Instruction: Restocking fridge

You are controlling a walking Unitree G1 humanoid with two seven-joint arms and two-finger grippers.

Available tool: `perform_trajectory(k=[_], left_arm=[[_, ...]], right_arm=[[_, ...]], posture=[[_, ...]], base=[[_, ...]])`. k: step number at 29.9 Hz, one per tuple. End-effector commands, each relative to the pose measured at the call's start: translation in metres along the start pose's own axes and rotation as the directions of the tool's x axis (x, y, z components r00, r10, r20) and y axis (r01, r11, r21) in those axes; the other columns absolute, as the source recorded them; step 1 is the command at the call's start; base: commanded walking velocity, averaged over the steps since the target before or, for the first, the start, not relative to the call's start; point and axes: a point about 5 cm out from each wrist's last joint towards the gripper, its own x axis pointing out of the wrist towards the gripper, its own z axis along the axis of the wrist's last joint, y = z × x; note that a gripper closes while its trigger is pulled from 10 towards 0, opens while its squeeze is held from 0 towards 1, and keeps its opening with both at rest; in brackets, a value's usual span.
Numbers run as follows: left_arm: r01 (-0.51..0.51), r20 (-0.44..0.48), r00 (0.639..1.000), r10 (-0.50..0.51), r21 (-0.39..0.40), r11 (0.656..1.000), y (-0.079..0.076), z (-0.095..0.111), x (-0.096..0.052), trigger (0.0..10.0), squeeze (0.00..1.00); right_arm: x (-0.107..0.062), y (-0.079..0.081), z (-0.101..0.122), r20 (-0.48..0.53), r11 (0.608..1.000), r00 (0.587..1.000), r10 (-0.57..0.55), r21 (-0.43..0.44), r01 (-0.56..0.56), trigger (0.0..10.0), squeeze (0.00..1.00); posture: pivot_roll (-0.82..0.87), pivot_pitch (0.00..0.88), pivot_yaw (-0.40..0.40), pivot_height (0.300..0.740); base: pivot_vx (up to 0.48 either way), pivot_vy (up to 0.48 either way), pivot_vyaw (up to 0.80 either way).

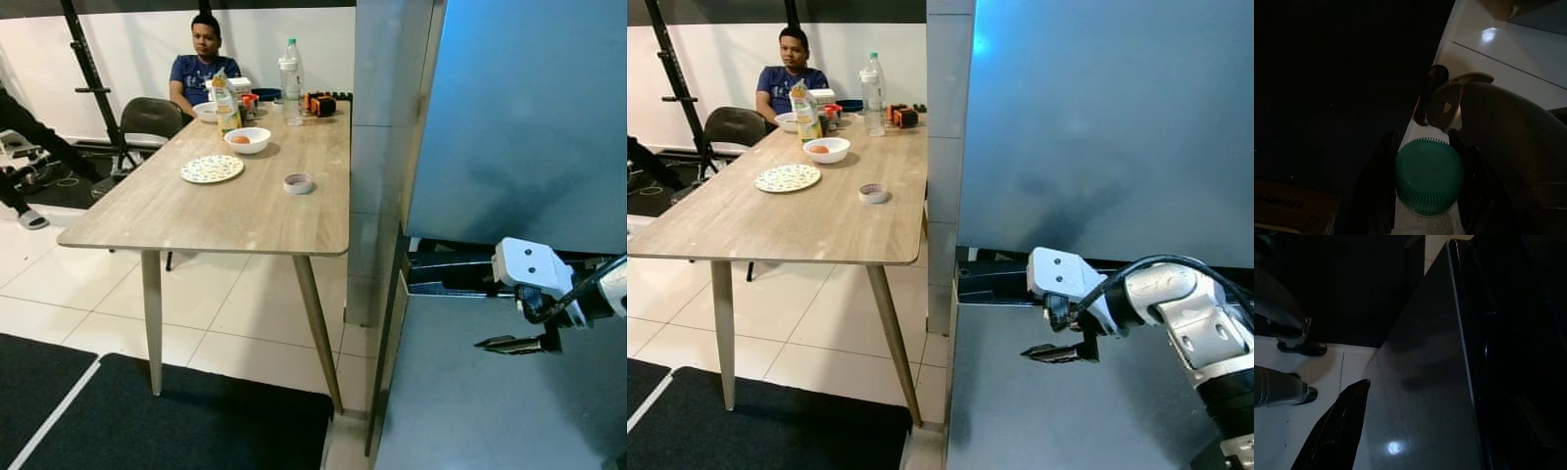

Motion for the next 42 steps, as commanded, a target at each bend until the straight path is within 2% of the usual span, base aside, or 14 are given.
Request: perform_trajectory(k=[1, 11, 20, 24, 30, 31, 32, 33, 35, 36, 39, 40, 41, 42], left_arm=[[0.003, -0.008, 1.000, -0.004, -0.011, 1.000, 0.001, -0.002, 0.000, 10.0, 0.00], [0.003, -0.009, 1.000, -0.004, -0.018, 1.000, 0.000, -0.002, 0.000, 10.0, 0.00], [0.003, -0.009, 1.000, -0.003, -0.017, 1.000, 0.001, -0.002, 0.000, 10.0, 0.00], [0.004, -0.009, 1.000, -0.004, -0.015, 1.000, 0.001, -0.002, 0.000, 10.0, 0.00], [0.004, -0.007, 1.000, -0.004, -0.017, 1.000, 0.002, -0.002, -0.001, 10.0, 0.00], [0.003, -0.007, 1.000, -0.003, -0.017, 1.000, 0.002, -0.002, -0.001, 10.0, 0.00], [0.003, -0.007, 1.000, -0.003, -0.018, 1.000, 0.002, -0.002, -0.001, 10.0, 0.00], [0.003, -0.007, 1.000, -0.003, -0.018, 1.000, 0.002, -0.002, -0.001, 10.0, 0.00], [0.002, -0.007, 1.000, -0.003, -0.018, 1.000, 0.002, -0.002, -0.001, 10.0, 0.00], [0.002, -0.007, 1.000, -0.002, -0.018, 1.000, 0.002, -0.002, -0.001, 10.0, 0.00], [0.000, -0.007, 1.000, -0.001, -0.020, 1.000, 0.002, -0.001, -0.001, 10.0, 0.00], [0.000, -0.007, 1.000, 0.000, -0.020, 1.000, 0.002, -0.001, -0.001, 10.0, 0.00], [0.000, -0.006, 1.000, 0.000, -0.020, 1.000, 0.002, -0.001, -0.001, 10.0, 0.00], [0.000, -0.006, 1.000, 0.000, -0.021, 1.000, 0.002, -0.001, -0.001, 10.0, 0.00]], right_arm=[[-0.001, 0.005, 0.002, 0.017, 0.999, 0.999, 0.051, -0.008, -0.051, 10.0, 0.00], [-0.019, 0.016, 0.004, -0.005, 0.988, 0.990, 0.144, -0.051, -0.144, 10.0, 0.00], [-0.040, 0.020, 0.034, 0.213, 0.983, 0.964, 0.160, -0.124, -0.136, 10.0, 0.00], [-0.055, 0.020, 0.071, 0.512, 0.972, 0.839, 0.185, -0.222, -0.079, 10.0, 0.00], [-0.053, 0.015, 0.089, 0.657, 0.972, 0.736, 0.161, -0.234, -0.003, 10.0, 0.00], [-0.049, 0.011, 0.091, 0.689, 0.978, 0.715, 0.121, -0.206, 0.033, 10.0, 0.45], [-0.046, 0.008, 0.092, 0.705, 0.981, 0.703, 0.095, -0.186, 0.054, 10.0, 0.45], [-0.043, 0.007, 0.093, 0.713, 0.983, 0.696, 0.078, -0.170, 0.063, 10.0, 0.67], [-0.041, 0.007, 0.092, 0.716, 0.985, 0.695, 0.072, -0.162, 0.065, 10.0, 0.67], [-0.036, 0.008, 0.093, 0.730, 0.987, 0.680, 0.077, -0.154, 0.054, 10.0, 1.00], [-0.018, 0.013, 0.101, 0.797, 0.994, 0.598, 0.081, -0.111, 0.013, 10.0, 1.00], [-0.013, 0.017, 0.103, 0.808, 0.993, 0.579, 0.108, -0.117, -0.021, 10.0, 0.80], [-0.010, 0.020, 0.104, 0.813, 0.991, 0.569, 0.127, -0.125, -0.044, 10.0, 0.80], [-0.007, 0.024, 0.104, 0.818, 0.989, 0.555, 0.149, -0.128, -0.077, 10.0, 0.51]], posture=[[-0.11, 0.000, 0.001, 0.740], [-0.12, 0.000, -0.002, 0.740], [-0.12, 0.000, 0.000, 0.740], [-0.12, 0.000, 0.001, 0.740], [-0.12, 0.000, 0.001, 0.740], [-0.12, 0.000, 0.001, 0.740], [-0.12, 0.000, 0.001, 0.740], [-0.12, 0.000, 0.001, 0.740], [-0.12, 0.000, 0.001, 0.740], [-0.11, 0.000, 0.003, 0.740], [-0.11, 0.000, 0.008, 0.740], [-0.11, 0.000, 0.008, 0.740], [-0.11, 0.000, 0.008, 0.740], [-0.11, 0.000, 0.008, 0.740]], base=[[0.000, 0.000, 0.00], [0.000, 0.000, 0.00], [0.000, 0.000, 0.00], [0.000, 0.000, 0.00], [0.000, 0.000, 0.00], [0.000, 0.000, 0.00], [0.000, 0.000, 0.00], [0.000, 0.000, 0.00], [0.000, 0.000, 0.00], [0.000, 0.000, 0.00], [0.000, 0.000, 0.00], [0.000, 0.000, 0.00], [0.000, 0.000, 0.00], [0.000, 0.000, 0.00]])
